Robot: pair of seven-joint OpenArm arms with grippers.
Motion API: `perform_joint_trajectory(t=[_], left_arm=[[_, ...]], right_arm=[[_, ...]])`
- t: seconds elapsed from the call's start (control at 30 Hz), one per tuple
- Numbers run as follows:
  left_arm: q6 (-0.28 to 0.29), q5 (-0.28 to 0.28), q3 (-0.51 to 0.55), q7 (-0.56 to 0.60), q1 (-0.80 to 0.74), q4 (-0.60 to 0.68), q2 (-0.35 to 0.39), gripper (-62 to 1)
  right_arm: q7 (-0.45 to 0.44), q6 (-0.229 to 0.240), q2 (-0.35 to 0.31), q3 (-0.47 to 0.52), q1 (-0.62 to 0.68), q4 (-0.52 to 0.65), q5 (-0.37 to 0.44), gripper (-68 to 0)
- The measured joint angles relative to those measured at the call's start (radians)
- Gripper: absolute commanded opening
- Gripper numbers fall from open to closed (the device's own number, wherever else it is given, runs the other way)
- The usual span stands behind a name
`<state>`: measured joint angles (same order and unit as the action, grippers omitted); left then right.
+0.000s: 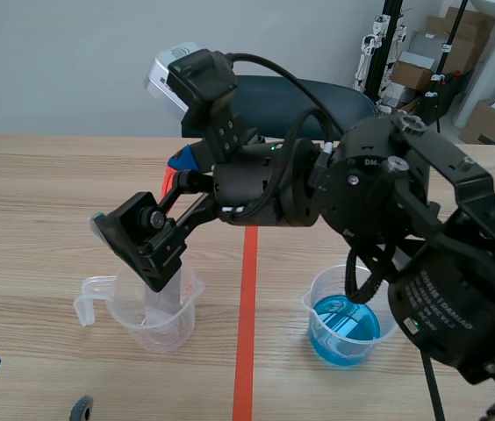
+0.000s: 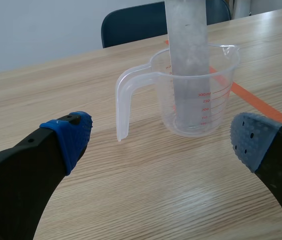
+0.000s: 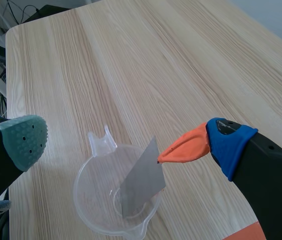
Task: Do the redox reaction experiment. return to the home posture
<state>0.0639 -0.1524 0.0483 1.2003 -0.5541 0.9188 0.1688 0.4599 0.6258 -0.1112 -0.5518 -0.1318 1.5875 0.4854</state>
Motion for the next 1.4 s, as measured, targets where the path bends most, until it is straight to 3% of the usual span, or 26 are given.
perform_joint_trajectory(t=[0.2,0.37,0.63,0.97,1.13,1.4], left_arm=[[0.000,0.000,0.000,0.000,0.000,0.000,0.000,-2.6],[0.000,0.000,0.000,0.000,0.000,0.000,0.000,-2.6],[0.000,0.000,0.000,0.001,0.000,0.000,0.000,-2.6],[0.000,0.000,0.000,0.001,0.000,0.000,0.000,-2.6],[0.000,0.000,0.000,0.001,0.000,0.000,0.000,-2.6],[0.000,0.000,0.000,0.000,0.000,0.000,0.000,-2.6]], right_arm=[[-0.008,-0.089,0.000,0.000,0.014,0.000,-0.002,0.4],[-0.016,-0.124,0.000,0.000,0.014,0.000,-0.011,0.4],[-0.019,-0.163,0.000,0.000,0.039,0.000,-0.052,0.4],[-0.027,-0.167,0.000,0.000,0.047,0.000,-0.060,0.4],[-0.115,-0.196,-0.024,0.000,0.047,0.000,-0.068,0.4],[-0.252,-0.193,-0.078,0.001,0.048,0.000,-0.067,0.4]])
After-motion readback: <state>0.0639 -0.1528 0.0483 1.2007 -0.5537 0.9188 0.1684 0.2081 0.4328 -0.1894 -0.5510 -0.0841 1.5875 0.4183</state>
